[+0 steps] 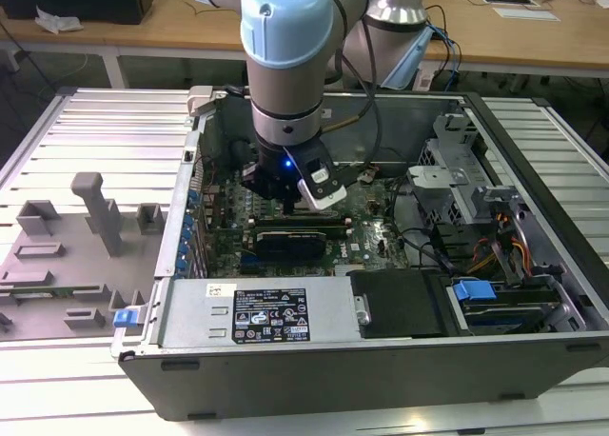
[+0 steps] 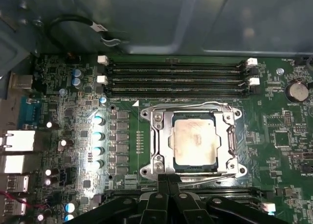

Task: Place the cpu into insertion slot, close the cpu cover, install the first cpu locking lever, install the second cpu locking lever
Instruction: 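Install the second cpu locking lever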

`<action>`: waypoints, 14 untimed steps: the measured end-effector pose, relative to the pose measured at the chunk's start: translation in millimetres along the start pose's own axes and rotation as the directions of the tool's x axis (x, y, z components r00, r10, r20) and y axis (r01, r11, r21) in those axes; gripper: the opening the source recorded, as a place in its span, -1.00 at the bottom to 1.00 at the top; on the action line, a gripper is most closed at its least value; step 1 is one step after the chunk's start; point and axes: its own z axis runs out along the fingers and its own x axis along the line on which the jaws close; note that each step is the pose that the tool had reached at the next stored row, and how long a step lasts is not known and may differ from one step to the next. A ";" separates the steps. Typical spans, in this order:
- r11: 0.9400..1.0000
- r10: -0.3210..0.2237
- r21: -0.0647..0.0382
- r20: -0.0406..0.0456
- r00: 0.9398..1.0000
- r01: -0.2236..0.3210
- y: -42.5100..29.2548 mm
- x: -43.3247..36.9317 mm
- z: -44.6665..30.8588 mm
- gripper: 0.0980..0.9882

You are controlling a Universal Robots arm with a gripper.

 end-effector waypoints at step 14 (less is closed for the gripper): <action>0.999 0.002 -0.040 0.000 1.000 -0.002 -8.9 8.8 6.5 -0.98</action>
